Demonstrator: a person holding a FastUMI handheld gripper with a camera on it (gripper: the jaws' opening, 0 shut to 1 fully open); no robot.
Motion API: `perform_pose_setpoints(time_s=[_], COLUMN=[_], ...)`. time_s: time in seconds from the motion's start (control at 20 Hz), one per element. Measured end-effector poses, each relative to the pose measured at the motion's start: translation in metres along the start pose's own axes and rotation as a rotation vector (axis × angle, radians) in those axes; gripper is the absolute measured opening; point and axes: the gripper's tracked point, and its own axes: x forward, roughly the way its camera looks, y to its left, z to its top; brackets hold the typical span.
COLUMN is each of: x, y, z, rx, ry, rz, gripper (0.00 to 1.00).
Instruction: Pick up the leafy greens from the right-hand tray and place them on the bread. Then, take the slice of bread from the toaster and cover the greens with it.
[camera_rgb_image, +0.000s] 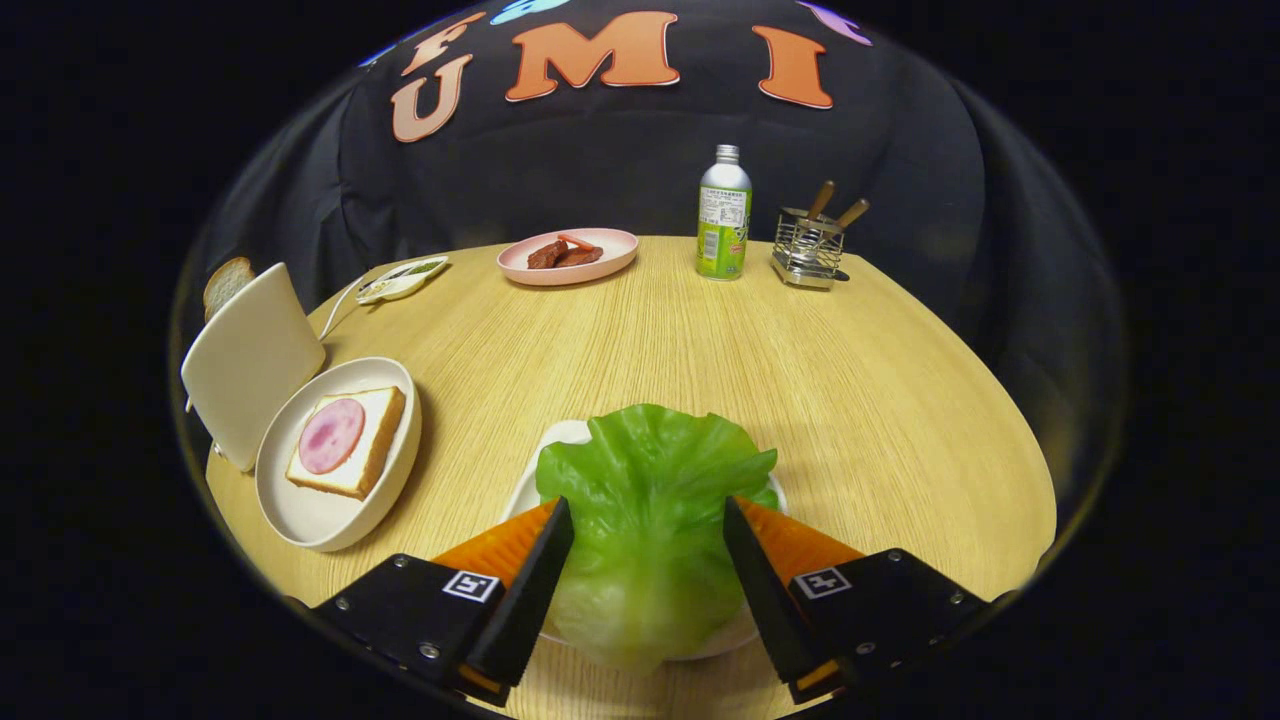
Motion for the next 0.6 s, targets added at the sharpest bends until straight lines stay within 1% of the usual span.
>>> perform_pose_setpoints(time_s=[0.1,0.15,0.2,0.35,0.4,0.45,0.5,0.55,0.6], x=[0.0005,0.0005,0.0002,0.0024,0.0025,0.0029,0.0032,0.0036,0.0028], y=[-0.0009,-0.0014,-0.0012,-0.0018,-0.0037,-0.0062,-0.008,-0.0082,-0.0083], z=[0.0012,0.0012,0.0014,0.0034,0.0033,0.0039,0.004,0.0041,0.0041], rx=[0.002,0.003,0.001,0.004,0.007,0.011,0.014,0.022,0.027], ry=[0.004,0.004,0.002,-0.004,-0.005,-0.005,-0.004,0.0,0.006], rz=[-0.002,-0.001,0.001,0.001,-0.007,-0.015,-0.025,-0.031,-0.038], gripper=[0.83,0.77,0.73,0.41,0.34,0.21,0.16,0.09,0.05])
